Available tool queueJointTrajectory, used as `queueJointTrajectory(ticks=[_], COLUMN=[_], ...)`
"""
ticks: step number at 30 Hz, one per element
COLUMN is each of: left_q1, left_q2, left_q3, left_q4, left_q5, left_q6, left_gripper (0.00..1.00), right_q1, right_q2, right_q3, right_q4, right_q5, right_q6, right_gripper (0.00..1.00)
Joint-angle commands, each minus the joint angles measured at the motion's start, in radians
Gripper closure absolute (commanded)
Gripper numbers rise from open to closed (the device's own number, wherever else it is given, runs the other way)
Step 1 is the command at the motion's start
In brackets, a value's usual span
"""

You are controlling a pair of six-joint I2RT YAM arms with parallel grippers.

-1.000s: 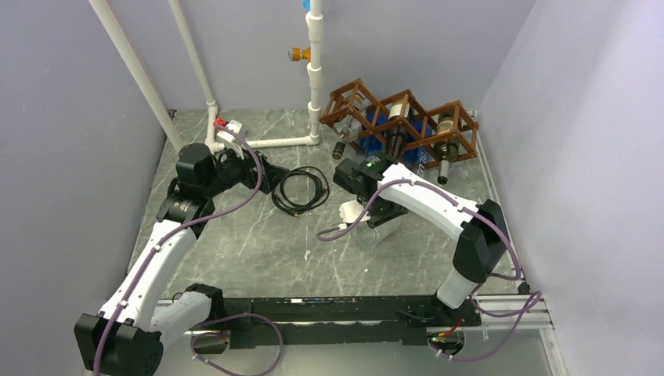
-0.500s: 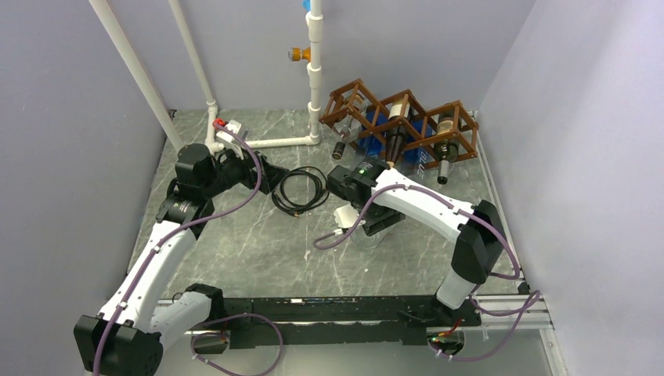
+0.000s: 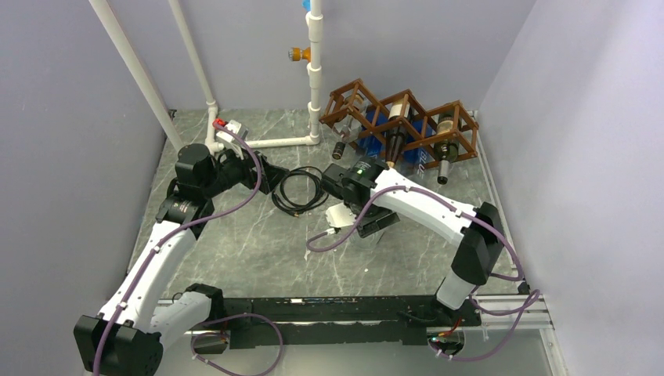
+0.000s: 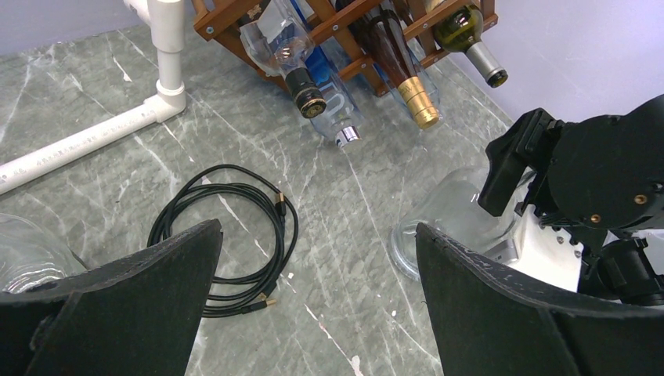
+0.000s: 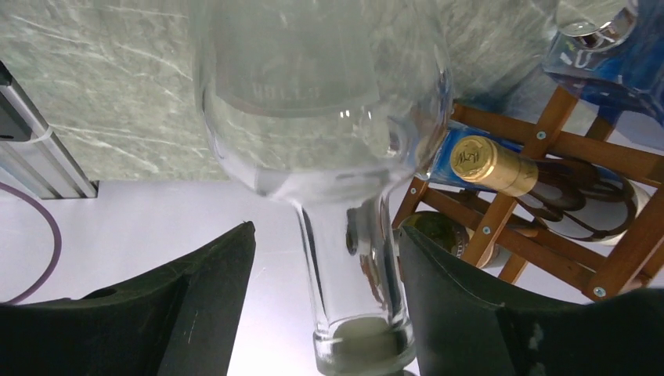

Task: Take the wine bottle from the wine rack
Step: Place the wine bottle at the center of the board.

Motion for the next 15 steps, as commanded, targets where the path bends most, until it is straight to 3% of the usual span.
queueJointTrajectory(ticks=[1,15], left_q1=[0.004,0.005], left_q2=[-0.016,-0.015], left_q3=[0.035,0.037], left_q4=[0.02,0.017], left_q5=[0.022,0.019], left_q6=[0.02,0.023], left_gripper=[0.01,0.01], right_q1=[0.014,0.046], right_q2=[-0.023,-0.035], right_q3=[0.07,0.213], right_q4=[-0.004,-0.007], right_q5=[-0.02,-0.11], right_q6=[0.018,0.02], right_gripper=[0.29,0.28])
